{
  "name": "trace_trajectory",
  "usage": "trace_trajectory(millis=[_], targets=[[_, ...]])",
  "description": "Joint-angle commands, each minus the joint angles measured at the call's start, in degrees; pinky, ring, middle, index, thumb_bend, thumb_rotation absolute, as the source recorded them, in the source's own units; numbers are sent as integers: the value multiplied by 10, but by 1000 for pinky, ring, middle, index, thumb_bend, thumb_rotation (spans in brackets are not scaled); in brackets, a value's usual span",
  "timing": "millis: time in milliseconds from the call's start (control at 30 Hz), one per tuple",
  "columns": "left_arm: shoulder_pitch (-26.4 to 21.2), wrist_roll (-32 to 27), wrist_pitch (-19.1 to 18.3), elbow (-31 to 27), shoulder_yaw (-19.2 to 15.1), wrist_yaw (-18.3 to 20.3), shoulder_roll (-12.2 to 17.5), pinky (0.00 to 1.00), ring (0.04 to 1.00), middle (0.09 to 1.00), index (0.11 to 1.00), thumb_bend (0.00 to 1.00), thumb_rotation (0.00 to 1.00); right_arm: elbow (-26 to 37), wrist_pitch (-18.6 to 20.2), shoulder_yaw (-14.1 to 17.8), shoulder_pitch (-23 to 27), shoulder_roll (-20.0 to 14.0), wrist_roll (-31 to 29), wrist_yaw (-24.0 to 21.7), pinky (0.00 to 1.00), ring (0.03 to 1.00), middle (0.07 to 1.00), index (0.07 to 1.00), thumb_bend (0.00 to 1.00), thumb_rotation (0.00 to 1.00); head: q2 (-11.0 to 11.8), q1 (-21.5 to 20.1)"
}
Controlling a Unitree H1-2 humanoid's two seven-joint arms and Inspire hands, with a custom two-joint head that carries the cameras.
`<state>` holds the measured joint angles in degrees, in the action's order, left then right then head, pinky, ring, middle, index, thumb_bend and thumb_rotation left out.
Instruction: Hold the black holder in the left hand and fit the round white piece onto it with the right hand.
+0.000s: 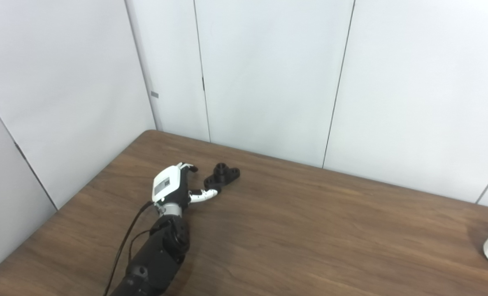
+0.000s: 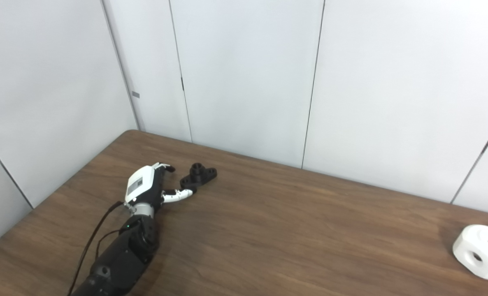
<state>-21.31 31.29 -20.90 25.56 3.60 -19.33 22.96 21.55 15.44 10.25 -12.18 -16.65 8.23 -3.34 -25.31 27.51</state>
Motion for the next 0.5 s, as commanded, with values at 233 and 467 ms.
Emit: trace_trajectory(millis=[233,467], targets=[[-18,-8,6,26,16,20,-12,1000,910,890,763,953,179,11,25,0,-12,-2,17,7,666,822,877,871,485,648,0,-1],[-20,-4,15,30,20,15,-17,965,891,880,751,978,206,8,22,-2,-12,0,17,11,673,824,879,870,494,650,1,-4]])
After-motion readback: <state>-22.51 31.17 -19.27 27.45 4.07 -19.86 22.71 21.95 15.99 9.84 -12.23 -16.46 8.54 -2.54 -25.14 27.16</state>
